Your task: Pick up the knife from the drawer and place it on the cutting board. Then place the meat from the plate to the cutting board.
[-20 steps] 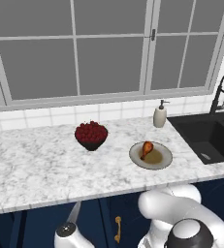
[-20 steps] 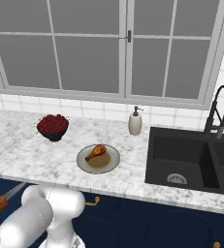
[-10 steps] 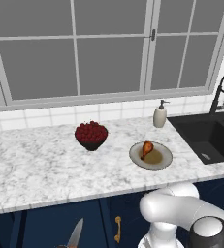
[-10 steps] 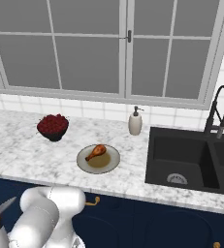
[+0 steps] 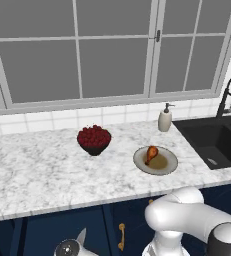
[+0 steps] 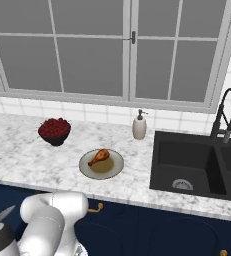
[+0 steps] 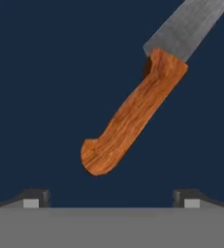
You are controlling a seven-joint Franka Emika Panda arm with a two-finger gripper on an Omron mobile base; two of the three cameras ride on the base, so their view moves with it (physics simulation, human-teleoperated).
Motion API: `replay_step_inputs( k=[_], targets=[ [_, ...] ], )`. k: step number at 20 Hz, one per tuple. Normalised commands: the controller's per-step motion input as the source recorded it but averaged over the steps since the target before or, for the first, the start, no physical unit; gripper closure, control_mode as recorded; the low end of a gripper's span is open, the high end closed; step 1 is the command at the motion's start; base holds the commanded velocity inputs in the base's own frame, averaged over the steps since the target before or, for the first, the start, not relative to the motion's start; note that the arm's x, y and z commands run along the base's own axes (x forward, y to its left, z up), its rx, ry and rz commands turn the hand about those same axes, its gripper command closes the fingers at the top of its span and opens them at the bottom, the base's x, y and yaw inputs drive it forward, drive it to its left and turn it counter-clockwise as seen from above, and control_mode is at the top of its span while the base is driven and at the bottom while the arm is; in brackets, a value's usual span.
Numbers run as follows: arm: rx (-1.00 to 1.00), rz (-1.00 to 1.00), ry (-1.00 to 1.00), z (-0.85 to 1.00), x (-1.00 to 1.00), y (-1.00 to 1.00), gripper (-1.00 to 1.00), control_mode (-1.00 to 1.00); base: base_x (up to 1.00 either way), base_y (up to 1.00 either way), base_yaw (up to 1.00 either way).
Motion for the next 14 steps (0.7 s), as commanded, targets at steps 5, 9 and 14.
replay_step_inputs(
  k=[5,9,14],
  targets=[
    [0.09,-0.18,0.02,0.1,0.73,-0.27,-1.0,-1.0,0.0,0.0,0.0],
    [0.03,-0.18,0.18,0.0,0.38,0.03,-1.0,-1.0,0.0,0.0,0.0],
    [0.0,-0.1,0.22,0.0,0.27,0.07,-1.0,-1.0,0.0,0.0,0.0]
  ],
)
